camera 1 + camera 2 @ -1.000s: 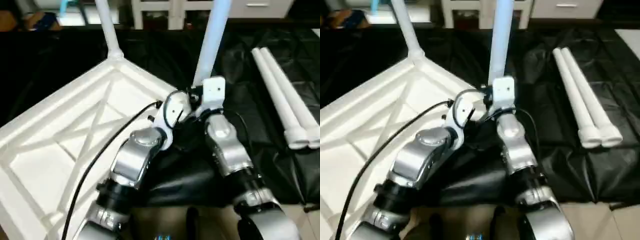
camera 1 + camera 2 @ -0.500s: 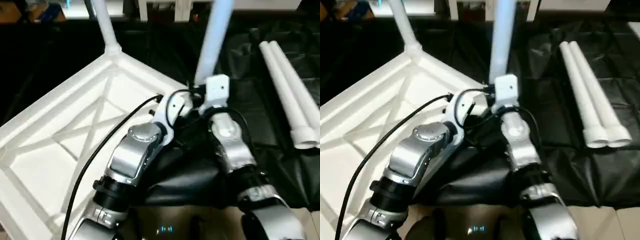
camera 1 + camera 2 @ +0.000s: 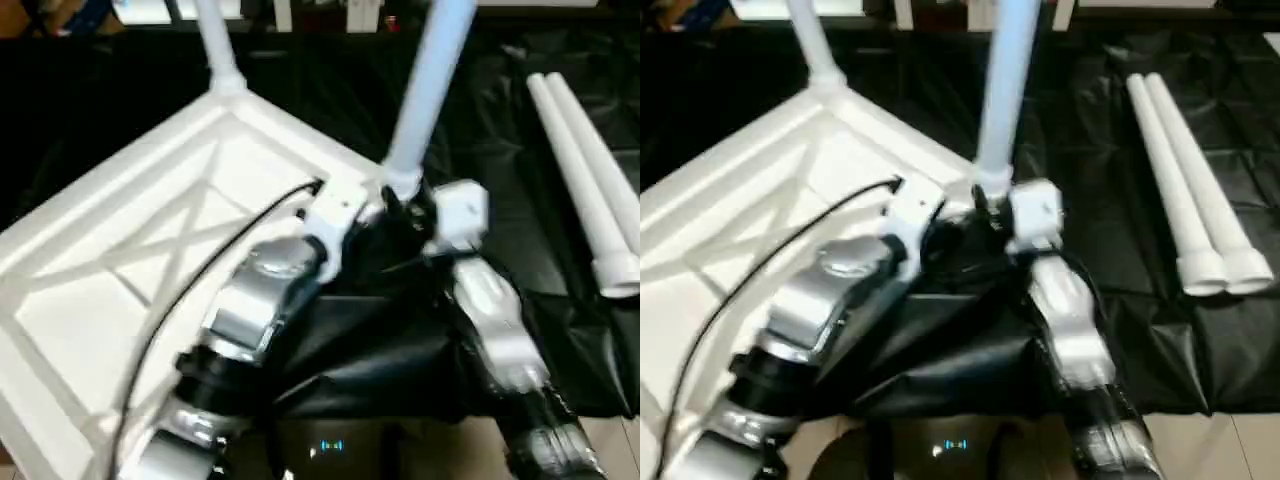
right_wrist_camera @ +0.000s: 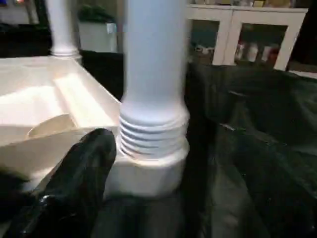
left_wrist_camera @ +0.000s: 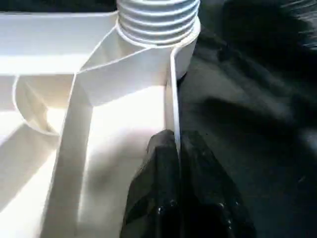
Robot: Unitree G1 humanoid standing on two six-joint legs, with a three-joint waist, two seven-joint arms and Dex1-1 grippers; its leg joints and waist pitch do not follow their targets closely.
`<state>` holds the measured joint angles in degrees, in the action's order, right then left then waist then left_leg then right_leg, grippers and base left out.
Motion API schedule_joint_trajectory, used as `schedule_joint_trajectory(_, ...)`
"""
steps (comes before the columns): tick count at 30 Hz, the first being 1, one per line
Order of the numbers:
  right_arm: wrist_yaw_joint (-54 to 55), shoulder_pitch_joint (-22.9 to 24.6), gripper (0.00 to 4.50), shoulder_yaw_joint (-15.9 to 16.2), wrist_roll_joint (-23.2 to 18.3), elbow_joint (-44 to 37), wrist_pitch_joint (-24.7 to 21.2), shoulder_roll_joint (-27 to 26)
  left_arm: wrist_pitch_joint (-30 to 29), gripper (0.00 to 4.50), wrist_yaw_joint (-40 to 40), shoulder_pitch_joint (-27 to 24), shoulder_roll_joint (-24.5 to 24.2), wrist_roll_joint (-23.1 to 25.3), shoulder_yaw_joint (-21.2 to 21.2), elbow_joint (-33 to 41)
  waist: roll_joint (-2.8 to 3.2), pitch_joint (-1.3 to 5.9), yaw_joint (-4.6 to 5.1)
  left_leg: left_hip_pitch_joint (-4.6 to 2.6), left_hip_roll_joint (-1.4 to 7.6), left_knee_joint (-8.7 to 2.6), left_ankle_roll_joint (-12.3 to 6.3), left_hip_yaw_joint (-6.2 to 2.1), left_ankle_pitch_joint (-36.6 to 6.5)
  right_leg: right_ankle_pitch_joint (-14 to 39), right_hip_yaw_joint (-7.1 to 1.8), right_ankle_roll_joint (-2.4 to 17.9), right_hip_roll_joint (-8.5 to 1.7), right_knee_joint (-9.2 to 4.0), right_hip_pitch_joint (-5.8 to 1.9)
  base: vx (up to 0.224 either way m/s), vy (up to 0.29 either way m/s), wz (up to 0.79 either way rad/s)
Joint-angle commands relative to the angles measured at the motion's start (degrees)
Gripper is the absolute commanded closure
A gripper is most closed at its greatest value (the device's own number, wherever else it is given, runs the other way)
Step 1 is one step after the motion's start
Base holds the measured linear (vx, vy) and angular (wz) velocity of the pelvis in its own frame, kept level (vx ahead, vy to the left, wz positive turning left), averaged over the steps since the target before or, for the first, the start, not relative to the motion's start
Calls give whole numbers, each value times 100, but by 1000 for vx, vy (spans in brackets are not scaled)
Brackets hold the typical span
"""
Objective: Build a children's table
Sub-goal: Insert table leg to table base
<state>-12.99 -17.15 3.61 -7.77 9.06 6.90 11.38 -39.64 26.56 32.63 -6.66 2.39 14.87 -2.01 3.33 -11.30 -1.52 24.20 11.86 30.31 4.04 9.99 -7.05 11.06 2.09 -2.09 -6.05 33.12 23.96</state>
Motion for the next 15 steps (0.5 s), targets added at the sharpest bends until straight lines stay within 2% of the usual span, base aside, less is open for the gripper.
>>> schedule_joint_trajectory(1, -388, 187, 20, -40, -470, -658, -404, 181, 604, 450, 604, -304, -346, 111, 327, -78, -109, 486, -9, -138, -19, -198, -823, 47, -512, -584, -72, 1289, -39, -254, -328, 0, 0, 0)
schedule_joint_trajectory(2, -528, 270, 20, -78, -638, -822, -554, 293, 777, 450, 832, -369, -499, 99, 427, -25, -97, 478, -19, -168, -6, -207, -795, 49, -677, -298, -87, 1285, -46, -286, -320, 0, 0, 0)
schedule_joint_trajectory(3, -765, 380, 20, -140, -910, -1033, -800, 482, 939, 450, 1129, -464, -708, 70, 545, 61, -90, 467, -15, -165, 6, -222, -750, 49, -747, -118, -95, 1318, -49, -282, -308, 0, 0, 0)
schedule_joint_trajectory(4, -1039, 461, 20, -201, -1102, -1167, -1043, 744, 1252, 450, 1455, -566, -928, 50, 664, 152, -70, 477, -28, -189, 19, -220, -728, 56, -775, -54, -103, 1332, -54, -285, -295, 0, 0, 0)
schedule_joint_trajectory(5, -1569, 557, 20, -312, -1282, -1309, -1300, 1241, 1589, 450, 2011, -739, -1258, -78, 819, 348, -70, 490, -36, -189, 20, -216, -729, 40, -765, -44, -101, 1353, -46, -288, -317, 0, 0, 0)
schedule_joint_trajectory(7, -1919, 618, 20, -375, -1395, -1406, -1513, 1543, 1732, 450, 2254, -822, -1427, -133, 900, 442, -22, 505, -71, -227, 34, -192, -739, 60, -614, -306, -113, 1443, -38, -256, -294, 0, 0, 0)
schedule_joint_trajectory(8, -2471, 700, 20, -441, -1585, -1532, -1638, 1930, 1920, 450, 2564, -942, -1581, -256, 964, 542, -9, 517, -101, -232, 37, -177, -787, 70, -526, -458, -112, 1539, -43, -232, -293, 0, 0, 0)
schedule_joint_trajectory(9, -2471, 700, 20, -441, -1585, -1532, -1638, 1930, 1920, 450, 2564, -942, -1581, -256, 964, 542, -29, 530, -116, -210, 37, -162, -849, 75, -428, -621, -107, 1585, -43, -202, -316, 0, 0, 0)
schedule_joint_trajectory(11, -2910, 789, 20, -519, -1972, -1730, -1955, 2172, 2149, 450, 2679, -999, -1655, -323, 1021, 522, -32, 538, -121, -204, 28, -144, -932, 84, -407, -654, -105, 1645, -54, -185, -313, 0, 0, 0)
schedule_joint_trajectory(12, -3253, 829, 20, -523, -2307, -1832, -2257, 2361, 2303, 450, 2764, -1036, -1711, -328, 1086, 508, -48, 537, -124, -200, 29, -139, -977, 86, -440, -623, -108, 1665, -61, -186, -319, 0, 0, 0)
schedule_joint_trajectory(13, -3337, 828, 20, -513, -2357, -1840, -2301, 2407, 2339, 450, 2781, -1041, -1717, -321, 1097, 500, -49, 537, -132, -206, 35, -137, -1003, 83, -467, -589, -112, 1675, -66, -189, -323, 0, 0, 0)
schedule_joint_trajectory(15, -3758, 814, 20, -446, -2621, -1878, -2544, 2616, 2493, 450, 2861, -1057, -1740, -292, 1151, 456, -92, 534, -152, -202, 47, -133, -1036, 99, -569, -306, -124, 1668, -88, -204, -307, 0, 0, 0)
